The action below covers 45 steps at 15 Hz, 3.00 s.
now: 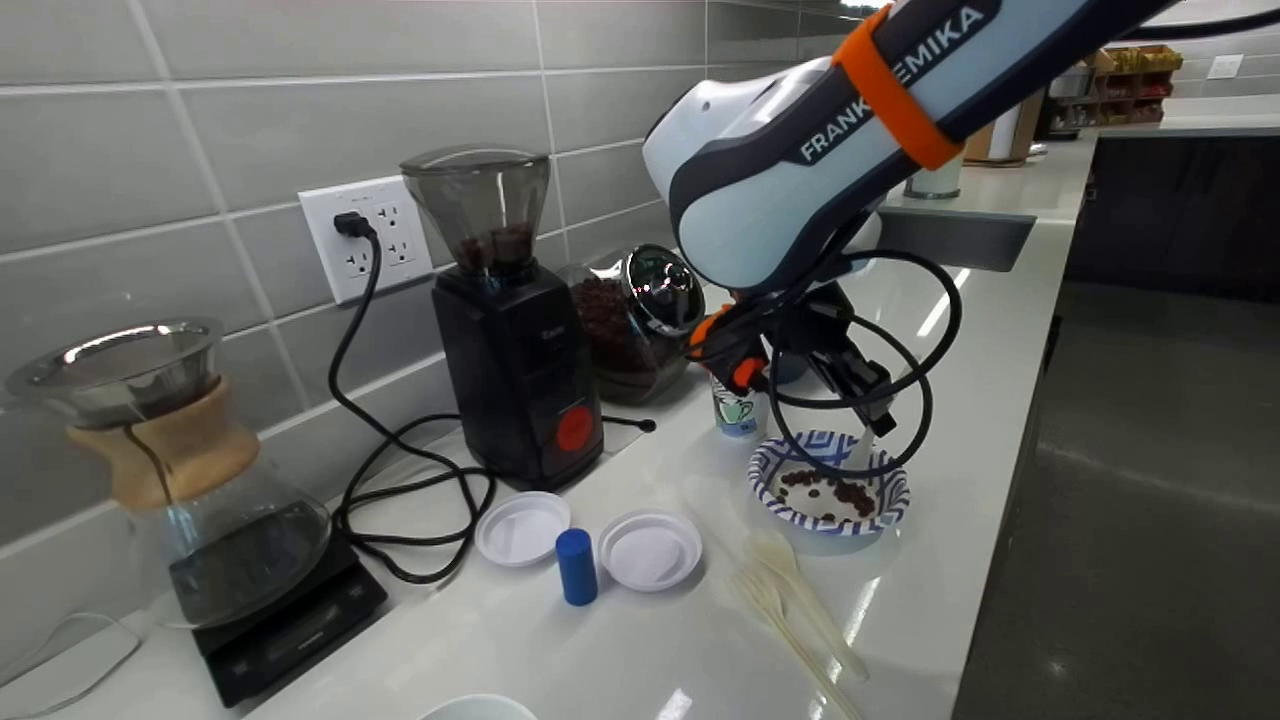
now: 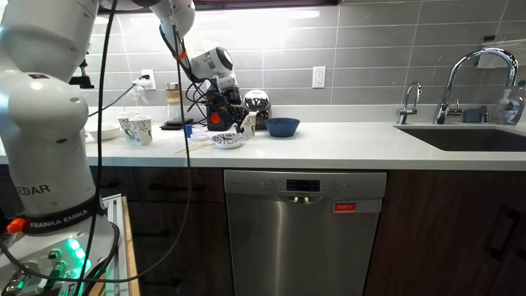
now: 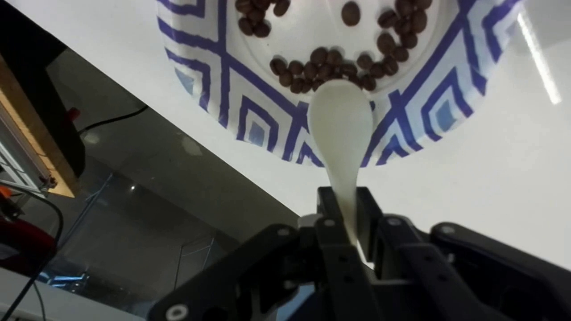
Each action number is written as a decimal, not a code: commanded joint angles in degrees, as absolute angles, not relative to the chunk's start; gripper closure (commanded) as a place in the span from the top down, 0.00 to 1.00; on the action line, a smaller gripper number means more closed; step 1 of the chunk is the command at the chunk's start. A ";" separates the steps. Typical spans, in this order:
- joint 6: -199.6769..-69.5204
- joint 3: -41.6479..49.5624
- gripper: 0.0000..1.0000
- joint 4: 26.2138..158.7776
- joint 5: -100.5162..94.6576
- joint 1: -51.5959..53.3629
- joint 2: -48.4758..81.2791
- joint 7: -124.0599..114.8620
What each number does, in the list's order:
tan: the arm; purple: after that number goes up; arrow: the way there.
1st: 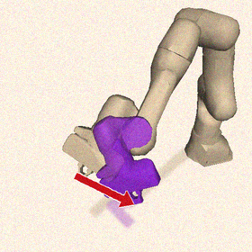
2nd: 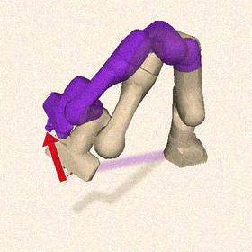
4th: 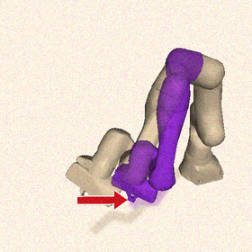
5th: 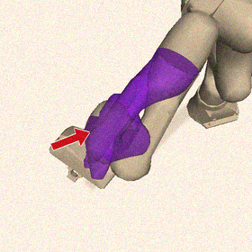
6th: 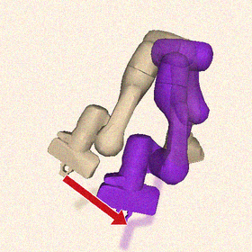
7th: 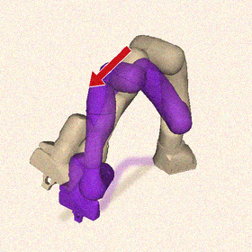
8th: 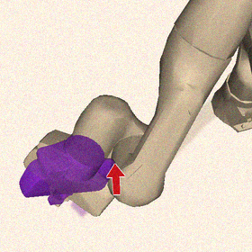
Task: Pick up the plastic spoon and scoop one bean from the bowl, pour the bean into the paper cup and put the plastic spoon back into the white bowl
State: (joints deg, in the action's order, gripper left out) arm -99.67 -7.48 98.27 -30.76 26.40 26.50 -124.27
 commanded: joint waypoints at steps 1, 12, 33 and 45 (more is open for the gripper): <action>-97.00 -6.54 0.03 93.54 -33.17 28.19 30.02 -128.60; -103.68 -7.57 0.03 91.60 -32.30 27.43 32.09 -125.22; -122.80 -6.80 0.03 101.13 -31.02 23.61 26.54 -112.02; -133.65 -6.73 0.03 107.38 -23.96 22.35 23.17 -100.93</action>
